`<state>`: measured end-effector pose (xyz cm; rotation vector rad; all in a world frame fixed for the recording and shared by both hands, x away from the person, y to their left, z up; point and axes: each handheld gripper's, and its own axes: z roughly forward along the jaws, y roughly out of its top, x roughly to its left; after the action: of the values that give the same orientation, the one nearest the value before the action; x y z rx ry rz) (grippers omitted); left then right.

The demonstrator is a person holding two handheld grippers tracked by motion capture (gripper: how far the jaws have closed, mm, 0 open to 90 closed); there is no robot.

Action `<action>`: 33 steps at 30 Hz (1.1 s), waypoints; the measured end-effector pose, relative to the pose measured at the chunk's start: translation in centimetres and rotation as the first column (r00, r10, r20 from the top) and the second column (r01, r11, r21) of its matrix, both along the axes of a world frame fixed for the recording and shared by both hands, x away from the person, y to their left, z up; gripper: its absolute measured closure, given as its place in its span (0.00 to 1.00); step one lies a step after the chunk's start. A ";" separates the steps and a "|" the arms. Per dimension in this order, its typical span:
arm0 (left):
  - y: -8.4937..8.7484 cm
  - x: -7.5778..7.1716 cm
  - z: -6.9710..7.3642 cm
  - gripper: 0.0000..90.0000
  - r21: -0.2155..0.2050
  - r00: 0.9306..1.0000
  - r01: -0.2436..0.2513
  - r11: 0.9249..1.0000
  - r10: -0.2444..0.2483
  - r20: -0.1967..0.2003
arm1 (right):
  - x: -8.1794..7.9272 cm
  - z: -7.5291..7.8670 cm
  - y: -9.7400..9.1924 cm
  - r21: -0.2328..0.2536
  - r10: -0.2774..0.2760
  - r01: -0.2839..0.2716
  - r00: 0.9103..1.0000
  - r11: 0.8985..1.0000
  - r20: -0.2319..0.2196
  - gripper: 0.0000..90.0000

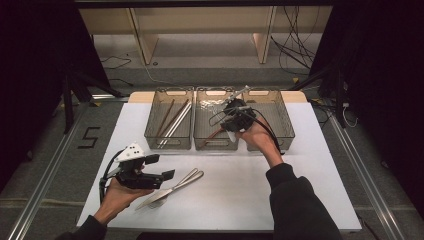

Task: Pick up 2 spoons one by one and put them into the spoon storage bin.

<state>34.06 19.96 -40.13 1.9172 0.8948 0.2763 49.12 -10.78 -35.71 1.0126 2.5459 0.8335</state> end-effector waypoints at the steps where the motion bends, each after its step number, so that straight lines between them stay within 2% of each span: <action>1: 0.0 0.0 0.0 0.20 -0.001 1.000 0.003 1.000 -0.003 0.002 | 0.2 0.0 0.0 -0.003 -0.002 0.002 1.000 1.000 0.006 0.91; 9: 0.0 -0.2 0.0 0.20 -0.019 1.000 0.005 1.000 -0.005 0.022 | 1.5 0.2 0.6 -0.004 -0.053 0.053 0.999 0.999 0.005 0.91; 13: 0.0 -0.2 -0.1 0.19 -0.013 1.000 0.012 1.000 -0.012 0.021 | 2.1 0.0 0.9 -0.004 -0.069 0.069 0.998 0.998 0.006 0.90; 17: 0.0 -0.2 -0.1 0.19 -0.018 1.000 0.011 1.000 -0.010 0.021 | 2.8 -0.4 1.1 -0.009 -0.094 0.094 0.996 0.996 0.001 0.90; 26: -0.2 0.0 -0.4 0.19 -0.002 1.000 0.021 1.000 -0.021 0.014 | 4.1 -1.9 1.5 -0.038 -0.127 0.127 0.992 0.991 -0.012 0.90; 31: -0.1 0.0 -0.4 0.19 -0.005 1.000 0.021 1.000 -0.021 0.013 | 4.4 -2.0 1.7 -0.017 -0.146 0.146 0.989 0.989 -0.012 0.75; 33: -0.1 0.0 -0.4 0.19 -0.004 1.000 0.022 1.000 -0.022 0.014 | 4.3 -1.9 1.8 -0.015 -0.143 0.143 0.990 0.990 0.002 0.70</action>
<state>34.03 19.86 -40.53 1.9181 0.8640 0.2741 53.40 -8.99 -37.58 1.1735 2.4409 0.7732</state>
